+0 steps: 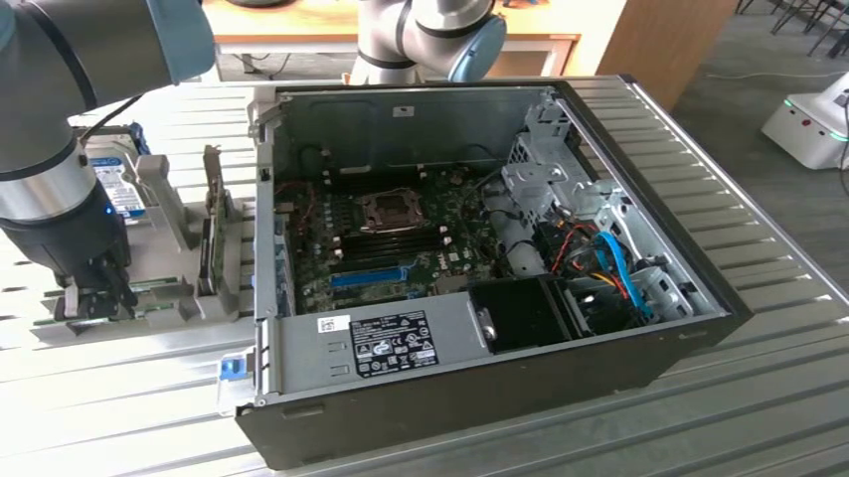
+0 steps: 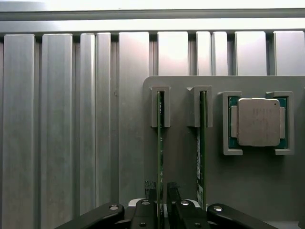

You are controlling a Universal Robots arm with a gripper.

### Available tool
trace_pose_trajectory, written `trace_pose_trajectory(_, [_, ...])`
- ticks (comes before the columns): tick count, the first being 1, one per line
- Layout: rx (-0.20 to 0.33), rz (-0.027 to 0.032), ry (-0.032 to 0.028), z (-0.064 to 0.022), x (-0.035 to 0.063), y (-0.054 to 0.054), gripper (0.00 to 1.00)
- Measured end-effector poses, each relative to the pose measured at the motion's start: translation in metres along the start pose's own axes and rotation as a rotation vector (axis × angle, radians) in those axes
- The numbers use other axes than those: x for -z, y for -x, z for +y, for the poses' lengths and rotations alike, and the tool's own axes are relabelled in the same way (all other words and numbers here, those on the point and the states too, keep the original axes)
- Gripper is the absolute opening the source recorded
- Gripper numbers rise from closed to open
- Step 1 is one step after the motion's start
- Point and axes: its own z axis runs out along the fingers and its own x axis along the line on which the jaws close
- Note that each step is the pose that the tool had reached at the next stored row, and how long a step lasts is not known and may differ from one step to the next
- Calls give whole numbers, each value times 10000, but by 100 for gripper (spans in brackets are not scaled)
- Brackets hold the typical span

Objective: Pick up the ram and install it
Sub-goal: 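Pick up the ram and move it above insertion slot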

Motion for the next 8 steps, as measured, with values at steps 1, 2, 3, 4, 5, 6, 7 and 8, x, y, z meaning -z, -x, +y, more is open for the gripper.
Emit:
trace_pose_trajectory(1, [0,0,0,0,0,0,23])
trace_pose_trajectory(2, [0,0,0,-1,0,0,23])
trace_pose_trajectory(3, [0,-1,-1,-2,-1,0,23])
trace_pose_trajectory(4, [0,0,-1,-5,0,0,23])
trace_pose_trajectory(5, [0,-1,-1,-7,0,0,23])
trace_pose_trajectory(6, [0,-1,-1,-12,0,1,23])
trace_pose_trajectory(7, [1,-1,-1,-14,0,0,23])
trace_pose_trajectory(8, [0,0,-1,-15,0,0,23])
